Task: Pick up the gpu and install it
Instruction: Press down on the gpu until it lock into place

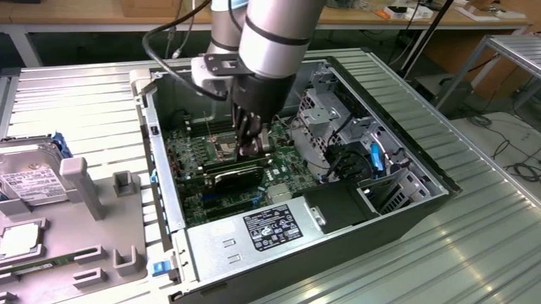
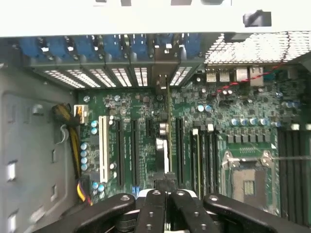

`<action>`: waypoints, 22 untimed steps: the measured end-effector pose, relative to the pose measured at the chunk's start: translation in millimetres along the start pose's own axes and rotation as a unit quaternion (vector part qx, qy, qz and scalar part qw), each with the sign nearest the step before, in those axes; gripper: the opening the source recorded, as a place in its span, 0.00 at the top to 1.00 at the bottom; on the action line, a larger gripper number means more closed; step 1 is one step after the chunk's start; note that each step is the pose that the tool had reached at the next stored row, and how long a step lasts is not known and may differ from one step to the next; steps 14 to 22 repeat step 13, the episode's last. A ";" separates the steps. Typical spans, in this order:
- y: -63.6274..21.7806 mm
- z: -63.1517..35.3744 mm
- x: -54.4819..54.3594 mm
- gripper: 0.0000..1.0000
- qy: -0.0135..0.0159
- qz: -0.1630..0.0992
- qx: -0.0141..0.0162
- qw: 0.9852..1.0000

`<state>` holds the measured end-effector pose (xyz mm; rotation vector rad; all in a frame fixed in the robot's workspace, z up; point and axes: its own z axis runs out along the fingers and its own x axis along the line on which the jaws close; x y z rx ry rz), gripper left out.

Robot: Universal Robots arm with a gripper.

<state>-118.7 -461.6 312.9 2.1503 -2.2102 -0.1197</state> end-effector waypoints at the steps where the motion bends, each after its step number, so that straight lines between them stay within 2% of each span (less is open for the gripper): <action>1: -3.2 -4.8 0.6 0.89 -0.002 0.000 0.000 1.000; 4: -9.1 -17.3 2.5 0.89 -0.006 -0.001 0.000 1.000; 6: -10.9 -27.1 2.8 0.89 -0.006 -0.002 0.000 1.000; 7: -10.8 -28.3 2.7 0.89 -0.005 -0.002 0.000 1.000; 22: -10.8 -28.4 2.7 0.89 -0.005 -0.002 0.000 1.000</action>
